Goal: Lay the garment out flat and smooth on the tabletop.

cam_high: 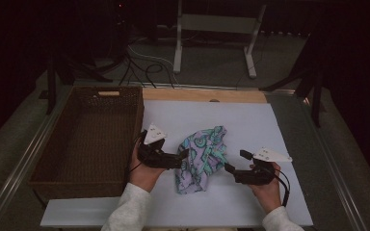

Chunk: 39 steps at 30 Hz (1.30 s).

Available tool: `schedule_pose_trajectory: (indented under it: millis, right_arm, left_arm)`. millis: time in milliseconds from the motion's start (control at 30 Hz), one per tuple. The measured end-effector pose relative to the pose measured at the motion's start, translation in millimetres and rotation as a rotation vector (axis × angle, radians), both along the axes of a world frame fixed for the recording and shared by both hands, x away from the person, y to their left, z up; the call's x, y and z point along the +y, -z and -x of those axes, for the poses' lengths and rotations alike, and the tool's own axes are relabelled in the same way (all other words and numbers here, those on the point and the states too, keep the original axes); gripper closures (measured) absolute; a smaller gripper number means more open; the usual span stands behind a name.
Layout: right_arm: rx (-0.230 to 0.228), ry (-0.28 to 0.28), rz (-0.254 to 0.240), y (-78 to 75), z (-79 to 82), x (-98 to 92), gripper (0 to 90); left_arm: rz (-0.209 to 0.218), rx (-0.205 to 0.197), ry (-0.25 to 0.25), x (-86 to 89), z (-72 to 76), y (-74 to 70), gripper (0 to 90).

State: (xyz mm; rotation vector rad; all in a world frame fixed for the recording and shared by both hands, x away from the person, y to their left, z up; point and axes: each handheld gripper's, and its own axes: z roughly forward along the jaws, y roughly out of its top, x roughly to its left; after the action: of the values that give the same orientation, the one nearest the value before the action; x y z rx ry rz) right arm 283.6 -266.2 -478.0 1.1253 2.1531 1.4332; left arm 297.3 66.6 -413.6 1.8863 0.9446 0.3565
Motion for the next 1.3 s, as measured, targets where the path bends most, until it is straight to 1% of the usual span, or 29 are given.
schedule_pose_trajectory:
  millis: [33, 67, 100, 133, 167, 200, 233, 267, 333, 367, 400, 433, 467, 500, 567, 633, 667, 700, 767, 833, 867, 933, 1033, 1067, 1133, 1167, 1200, 1233, 1300]
  right_arm:
    - [0.000, 0.000, 0.000, 0.0, 0.0, 0.0, 16.5]
    - [0.009, -0.002, 0.006, 0.9, -2.0, 1.9, 19.6]
    - [0.029, -0.018, 0.022, 4.0, -6.8, 6.0, 27.1]
    - [0.029, -0.018, 0.022, 4.0, -6.8, 6.0, 27.1]
    - [0.047, -0.018, 0.042, 7.1, -9.9, 9.6, 33.7]
    - [0.047, -0.018, 0.042, 7.1, -9.9, 9.6, 33.7]
    - [0.072, -0.015, 0.061, 11.2, -13.0, 13.5, 41.8]
    - [0.082, -0.017, 0.071, 13.3, -14.3, 15.2, 44.6]
    - [0.103, -0.019, 0.098, 17.1, -16.2, 18.2, 51.0]
    - [0.114, -0.016, 0.115, 18.7, -16.8, 19.7, 58.4]
    - [0.114, -0.016, 0.115, 18.7, -16.8, 19.7, 58.4]
    - [0.127, -0.028, 0.138, 20.4, -16.4, 21.0, 73.8]
    - [0.127, -0.028, 0.138, 20.4, -16.4, 21.0, 73.8]
    - [0.122, -0.040, 0.151, 18.6, -14.8, 21.5, 84.0]
    - [0.121, -0.046, 0.152, 17.0, -14.2, 21.1, 84.7]
    - [0.104, -0.051, 0.136, 9.6, -11.7, 20.3, 85.5]
    - [0.099, -0.055, 0.134, 8.2, -11.2, 19.9, 85.5]
    - [0.094, -0.055, 0.129, 6.6, -10.3, 19.7, 85.5]
    - [0.088, -0.056, 0.116, 3.7, -9.2, 18.5, 85.5]
    - [0.086, -0.059, 0.109, 2.3, -8.7, 17.8, 85.5]
    - [0.081, -0.056, 0.091, -0.3, -7.5, 17.0, 85.6]
    - [0.079, -0.057, 0.085, -2.5, -6.6, 15.5, 85.6]
    - [0.076, -0.057, 0.071, -4.1, -6.4, 14.0, 85.5]
    - [0.075, -0.057, 0.066, -4.2, -6.4, 13.4, 85.4]
    - [0.076, -0.057, 0.062, -4.6, -6.4, 12.4, 85.4]
    - [0.075, -0.055, 0.060, -4.8, -6.4, 11.9, 85.4]
    - [0.075, -0.056, 0.060, -5.0, -6.3, 11.3, 85.4]
    - [0.076, -0.056, 0.059, -5.3, -6.1, 11.1, 85.3]
    - [0.074, -0.057, 0.060, -5.7, -5.7, 9.8, 85.3]
  left_arm:
    - [0.000, 0.000, 0.000, 0.0, 0.0, 0.0, 0.8]
    - [-0.010, 0.004, 0.010, -3.0, 0.5, 1.3, 0.8]
    - [-0.015, 0.006, 0.025, -7.3, 1.2, 3.6, 1.7]
    - [-0.015, 0.006, 0.025, -7.3, 1.2, 3.6, 2.1]
    - [-0.028, 0.006, 0.037, -11.8, 2.1, 6.3, 2.9]
    - [-0.028, 0.006, 0.037, -11.8, 2.1, 6.3, 3.5]
    - [-0.029, 0.009, 0.041, -13.8, 2.4, 7.5, 4.0]
    - [-0.026, 0.013, 0.055, -16.0, 2.5, 9.4, 4.4]
    - [-0.027, 0.012, 0.058, -18.2, 3.0, 10.6, 4.7]
    - [-0.031, 0.010, 0.063, -19.3, 3.3, 11.2, 5.1]
    - [-0.031, 0.010, 0.063, -19.3, 3.3, 11.2, 5.6]
    - [-0.035, 0.009, 0.068, -22.2, 4.4, 12.9, 6.5]
    - [-0.035, 0.009, 0.068, -22.2, 4.4, 12.9, 7.5]
    - [-0.042, 0.015, 0.070, -25.8, 5.4, 15.6, 7.8]
    - [-0.041, 0.018, 0.073, -28.0, 5.8, 17.2, 9.2]
    - [-0.064, 0.025, 0.074, -35.2, 6.2, 22.4, 13.6]
    - [-0.066, 0.030, 0.075, -37.5, 5.9, 24.3, 15.1]
    - [-0.070, 0.036, 0.078, -40.4, 5.6, 26.0, 15.1]
    - [-0.090, 0.039, 0.085, -47.1, 5.2, 29.7, 15.4]
    - [-0.090, 0.039, 0.085, -47.1, 5.2, 29.7, 15.6]
    - [-0.113, 0.049, 0.102, -58.2, 4.5, 36.0, 15.7]
    - [-0.127, 0.055, 0.108, -67.1, 3.7, 41.1, 15.9]
    - [-0.173, 0.060, 0.112, -80.3, 2.1, 49.5, 15.7]
    - [-0.188, 0.060, 0.108, -83.8, 1.4, 52.0, 15.7]
    - [-0.215, 0.054, 0.081, -89.2, -1.2, 56.9, 17.9]
    - [-0.234, 0.048, 0.064, -90.9, -2.9, 59.1, 21.2]
    - [-0.256, 0.051, 0.047, -91.9, -4.7, 60.4, 26.9]
    - [-0.268, 0.050, 0.036, -92.1, -6.4, 61.2, 36.1]
    - [-0.267, 0.056, 0.054, -89.5, -10.3, 60.2, 53.6]
